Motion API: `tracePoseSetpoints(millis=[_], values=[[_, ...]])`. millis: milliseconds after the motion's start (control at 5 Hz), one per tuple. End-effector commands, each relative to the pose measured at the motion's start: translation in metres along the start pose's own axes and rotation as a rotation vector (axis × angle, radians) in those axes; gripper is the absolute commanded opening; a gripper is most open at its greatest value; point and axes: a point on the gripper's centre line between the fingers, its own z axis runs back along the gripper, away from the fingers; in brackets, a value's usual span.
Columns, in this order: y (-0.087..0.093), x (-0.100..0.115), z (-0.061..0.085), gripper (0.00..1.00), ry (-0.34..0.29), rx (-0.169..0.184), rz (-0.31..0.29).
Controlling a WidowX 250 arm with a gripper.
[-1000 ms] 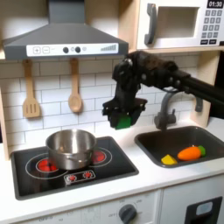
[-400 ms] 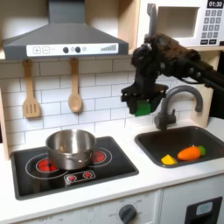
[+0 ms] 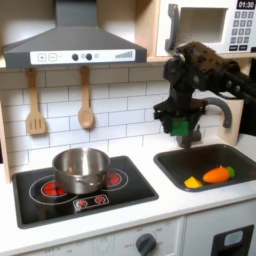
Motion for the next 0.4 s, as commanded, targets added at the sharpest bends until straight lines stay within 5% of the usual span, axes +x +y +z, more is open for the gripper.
tracePoseSetpoints(millis=[0,200], values=[[-0.024,-0.006,-0.034,0.00,0.013,-0.009,-0.030],[-0.021,-0.008,-0.050,0.00,0.026,0.005,-0.025]])
